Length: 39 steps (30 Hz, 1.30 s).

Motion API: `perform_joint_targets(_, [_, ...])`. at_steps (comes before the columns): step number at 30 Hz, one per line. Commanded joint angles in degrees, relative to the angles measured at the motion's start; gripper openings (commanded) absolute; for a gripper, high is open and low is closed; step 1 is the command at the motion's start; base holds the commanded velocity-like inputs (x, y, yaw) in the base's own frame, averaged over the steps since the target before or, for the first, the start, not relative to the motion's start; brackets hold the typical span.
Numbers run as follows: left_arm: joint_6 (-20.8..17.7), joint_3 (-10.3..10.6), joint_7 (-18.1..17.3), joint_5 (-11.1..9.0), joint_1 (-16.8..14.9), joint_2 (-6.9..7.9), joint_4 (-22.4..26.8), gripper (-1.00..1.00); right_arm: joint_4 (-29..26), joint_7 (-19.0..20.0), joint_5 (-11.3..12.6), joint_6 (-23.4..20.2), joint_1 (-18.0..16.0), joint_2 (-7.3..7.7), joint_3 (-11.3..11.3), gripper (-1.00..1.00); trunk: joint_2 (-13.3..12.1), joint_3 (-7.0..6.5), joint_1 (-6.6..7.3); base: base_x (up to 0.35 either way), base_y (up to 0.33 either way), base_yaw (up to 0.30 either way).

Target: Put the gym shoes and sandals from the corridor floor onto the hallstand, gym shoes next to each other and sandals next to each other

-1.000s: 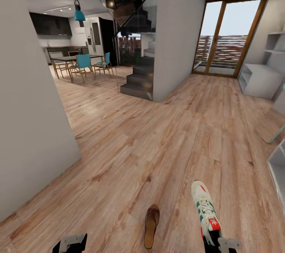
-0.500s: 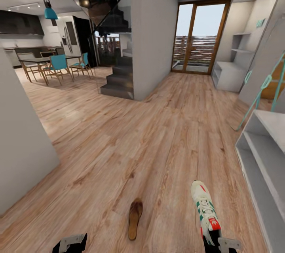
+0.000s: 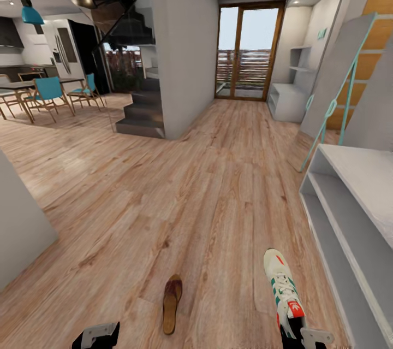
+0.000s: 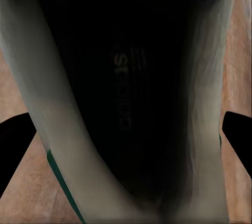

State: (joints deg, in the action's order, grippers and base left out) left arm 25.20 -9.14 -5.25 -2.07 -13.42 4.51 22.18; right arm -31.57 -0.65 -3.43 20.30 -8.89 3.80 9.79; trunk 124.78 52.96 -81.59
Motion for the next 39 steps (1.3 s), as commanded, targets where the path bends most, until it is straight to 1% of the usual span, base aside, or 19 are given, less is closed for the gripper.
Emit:
perform_joint_targets(1, [0.09,-0.35,-0.55,-0.22,-0.03,-0.03,-0.04,1.00,0.04,-0.05,-0.35,0.18,-0.06,-0.05,0.14,-1.00,0.02,0.05,0.01,0.000,0.000,-0.131])
perform_joint_targets(15, [0.09,-0.35,-0.55,-0.22,-0.03,-0.03,-0.04,1.00,0.01,0.12,-0.35,0.16,-0.02,0.14,0.14,-1.00,0.02,0.05,0.01,0.000,0.000,-0.028])
perform_joint_targets(24, [0.03,-0.34,-0.55,-0.17,-0.03,-0.04,-0.04,1.00,-0.32,0.20,-0.35,0.17,-0.04,-0.10,0.06,-1.00,0.02,0.05,0.01,0.000,0.000,0.000])
perform_joint_targets(29, [-0.87,-0.33,-0.51,-0.14,-0.30,-0.26,-0.04,1.00,-0.21,0.23,-0.42,0.10,-0.06,-0.19,0.12,-1.00,0.02,0.05,0.01,0.000,0.000,0.000])
perform_joint_targets(32, [-1.64,-0.24,-0.51,-0.03,-0.69,-0.50,0.02,1.00,-1.24,0.22,-0.43,-0.02,-0.10,0.03,0.16,-1.00,0.02,0.05,0.01,0.000,0.000,0.000])
perform_joint_targets(35, [-3.33,-0.08,-0.53,0.13,-1.58,-0.78,0.07,1.00,-4.44,0.26,-0.48,-0.36,-0.26,0.20,0.15,-1.00,0.02,0.05,0.01,0.000,0.000,0.000])
perform_joint_targets(39, [-7.52,0.13,-0.56,0.23,-4.86,-0.98,0.07,1.00,-9.63,0.29,-0.51,-1.62,-0.44,0.29,0.14,-1.00,0.02,0.05,0.01,0.000,0.000,0.000])
